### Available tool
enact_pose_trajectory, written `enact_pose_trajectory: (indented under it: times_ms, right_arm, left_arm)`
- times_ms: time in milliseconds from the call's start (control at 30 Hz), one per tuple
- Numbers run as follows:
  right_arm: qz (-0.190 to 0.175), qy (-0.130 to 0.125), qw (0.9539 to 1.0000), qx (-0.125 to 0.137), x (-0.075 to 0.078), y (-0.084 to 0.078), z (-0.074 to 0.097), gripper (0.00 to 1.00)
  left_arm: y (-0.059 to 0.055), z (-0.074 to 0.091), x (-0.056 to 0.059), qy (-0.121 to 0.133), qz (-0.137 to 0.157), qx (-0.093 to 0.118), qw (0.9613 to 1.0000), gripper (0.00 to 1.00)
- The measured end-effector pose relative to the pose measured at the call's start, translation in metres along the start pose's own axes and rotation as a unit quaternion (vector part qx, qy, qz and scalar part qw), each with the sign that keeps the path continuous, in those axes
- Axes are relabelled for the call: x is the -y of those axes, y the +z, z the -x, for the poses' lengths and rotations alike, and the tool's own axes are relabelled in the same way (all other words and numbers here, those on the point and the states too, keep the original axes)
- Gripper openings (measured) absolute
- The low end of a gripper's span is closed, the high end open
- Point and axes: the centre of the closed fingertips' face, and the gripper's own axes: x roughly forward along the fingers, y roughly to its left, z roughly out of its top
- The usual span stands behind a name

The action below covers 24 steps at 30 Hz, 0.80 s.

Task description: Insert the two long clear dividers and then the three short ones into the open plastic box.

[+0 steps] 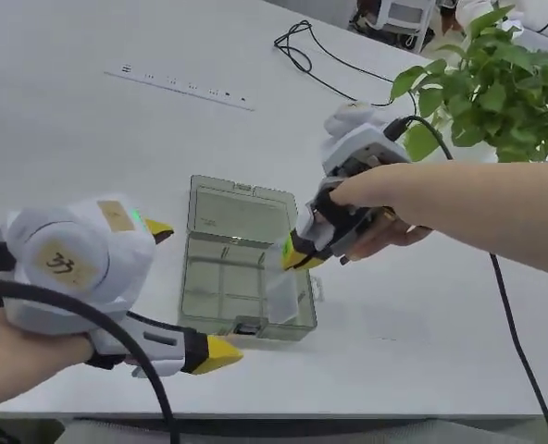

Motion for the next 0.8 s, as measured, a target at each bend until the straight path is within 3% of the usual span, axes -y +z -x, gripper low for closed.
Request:
enact_pose_trajectory:
  times_ms: [67,167,200,267,333,800]
  right_arm:
    - [-0.004,0.003,1.0,-0.002,0.0,0.003,-0.001,0.02]
    - [0.003,0.0,1.0,-0.003,-0.002,0.0,-0.001,0.02]
    - [-0.012,0.004,0.9999,-0.003,-0.003,-0.001,-0.002,0.02]
    - [-0.008,0.001,1.0,-0.002,-0.002,0.001,-0.004,0.02]
    - [0.005,-0.002,1.0,-0.002,0.001,0.007,-0.004,0.02]
    - [-0.005,-0.005,1.0,0.007,0.003,0.007,-0.006,0.02]
  left_arm:
    - [0.001,0.002,-0.003,-0.005,0.014,0.005,0.9999,0.95]
    - [0.003,0.005,-0.013,0.009,0.004,0.007,0.9999,0.94]
    - [0.005,0.005,-0.016,0.013,0.01,0.012,0.9998,0.94]
    - [0.006,0.005,-0.018,0.015,0.02,0.016,0.9996,0.94]
    - [0.009,0.005,-0.019,0.018,0.016,0.02,0.9995,0.93]
    - [0.011,0.003,-0.011,0.015,0.013,0.023,0.9995,0.92]
